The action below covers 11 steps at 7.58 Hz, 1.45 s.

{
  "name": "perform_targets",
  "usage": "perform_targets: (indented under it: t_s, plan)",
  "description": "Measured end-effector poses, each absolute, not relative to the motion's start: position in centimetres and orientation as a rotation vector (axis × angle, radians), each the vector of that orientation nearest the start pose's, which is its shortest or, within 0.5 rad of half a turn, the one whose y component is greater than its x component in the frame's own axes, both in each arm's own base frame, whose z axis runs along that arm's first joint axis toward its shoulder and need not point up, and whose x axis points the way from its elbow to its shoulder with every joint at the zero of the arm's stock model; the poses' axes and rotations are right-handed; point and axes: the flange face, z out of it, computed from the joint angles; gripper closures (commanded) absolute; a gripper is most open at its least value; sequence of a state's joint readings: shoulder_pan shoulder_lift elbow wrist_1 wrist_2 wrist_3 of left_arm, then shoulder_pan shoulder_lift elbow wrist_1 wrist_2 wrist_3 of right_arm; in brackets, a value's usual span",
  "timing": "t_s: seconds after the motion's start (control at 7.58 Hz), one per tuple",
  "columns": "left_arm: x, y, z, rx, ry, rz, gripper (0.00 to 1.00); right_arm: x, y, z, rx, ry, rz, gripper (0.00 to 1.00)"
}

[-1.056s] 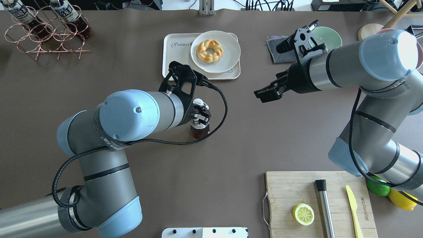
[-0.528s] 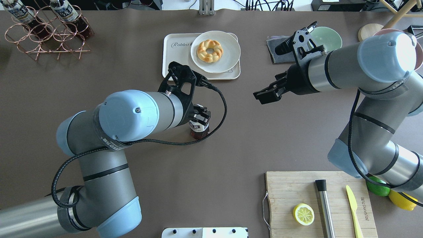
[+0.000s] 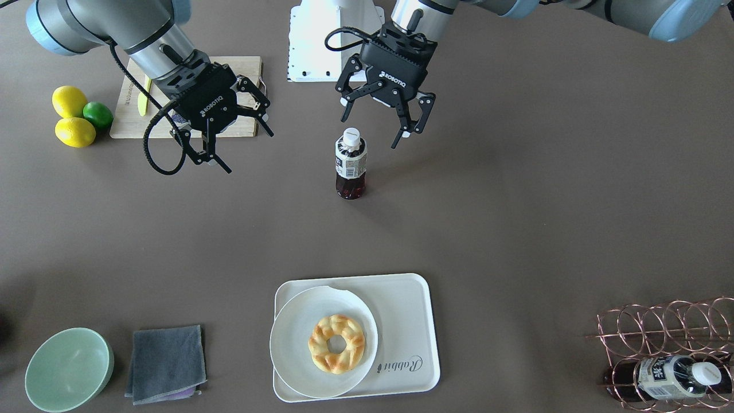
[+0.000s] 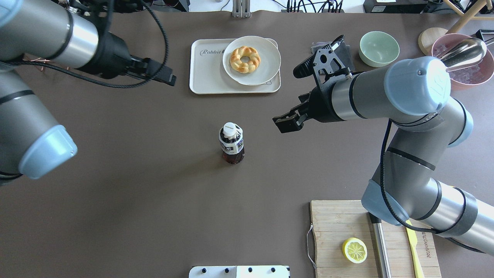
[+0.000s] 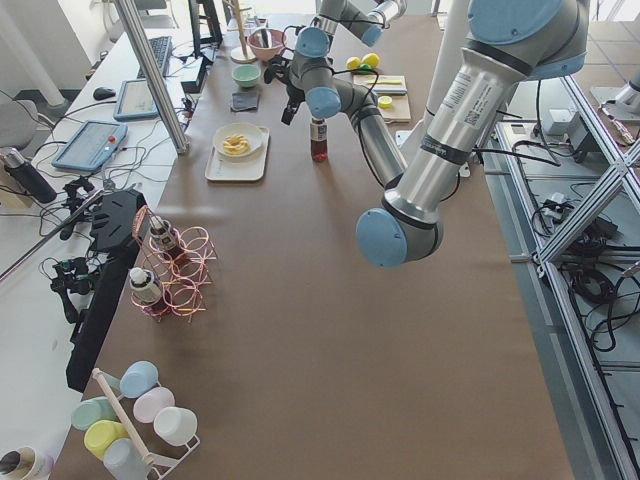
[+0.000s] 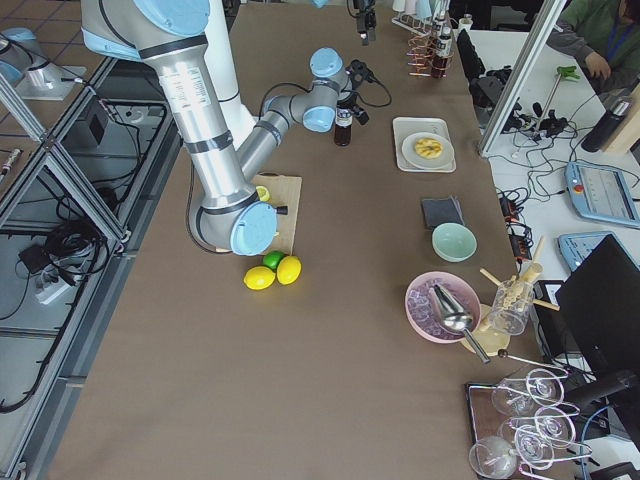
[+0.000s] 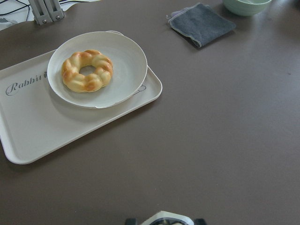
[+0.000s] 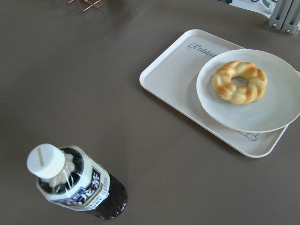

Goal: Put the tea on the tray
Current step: 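Open the left gripper and withdraw while the right gripper moves to the bottle, then grasp the standing tea bottle with the right gripper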

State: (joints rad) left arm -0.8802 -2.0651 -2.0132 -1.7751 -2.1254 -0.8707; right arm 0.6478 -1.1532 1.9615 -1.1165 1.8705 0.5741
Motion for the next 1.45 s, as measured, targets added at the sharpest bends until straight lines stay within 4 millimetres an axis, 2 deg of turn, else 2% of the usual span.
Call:
perform_targets:
  t_s: [0.13, 0.26, 0.4, 0.53, 0.66, 0.79, 0.92, 1.06, 1.19, 1.32, 1.45]
  plan:
    - [23.7, -48.5, 21.2, 0.376, 1.108, 0.109, 0.02, -40.3, -41.3, 18.8, 0.761, -1.066, -0.487, 0.01]
    - [19.7, -48.4, 28.1, 0.328, 1.037, 0.094, 0.02, -41.7, -40.3, 17.6, 0.776, -1.073, -0.485, 0.01]
    - [14.5, -48.3, 36.3, 0.292, 0.94, 0.084, 0.02, -42.8, -39.3, 16.5, 0.795, -1.081, -0.486, 0.01]
    - [8.4, -48.5, 43.7, 0.268, 0.862, 0.061, 0.02, -43.9, -38.3, 15.6, 0.811, -1.087, -0.486, 0.01]
    - [3.1, -48.1, 50.4, 0.238, 0.829, 0.068, 0.02, -45.1, -37.1, 14.7, 0.829, -1.091, -0.485, 0.01]
    - [-1.2, -47.6, 56.5, 0.212, 0.81, 0.084, 0.02, -46.2, -36.0, 14.2, 0.85, -1.083, -0.478, 0.01]
    - [-4.0, -46.9, 62.3, 0.165, 0.798, 0.086, 0.02, -46.9, -35.4, 14.1, 0.867, -1.069, -0.467, 0.01]
    - [-5.4, -46.1, 67.0, 0.086, 0.799, 0.055, 0.02, -47.3, -35.2, 14.0, 0.878, -1.06, -0.46, 0.01]
    - [-6.5, -45.2, 70.3, 0.001, 0.799, 0.01, 0.02, -47.7, -35.3, 13.7, 0.888, -1.054, -0.451, 0.01]
    - [-7.2, -44.4, 72.0, -0.046, 0.799, -0.019, 0.02, -48.3, -35.7, 13.2, 0.902, -1.042, -0.436, 0.01]
    - [-7.6, -43.9, 72.8, -0.069, 0.798, -0.034, 0.02, -48.9, -36.2, 12.8, 0.913, -1.03, -0.423, 0.01]
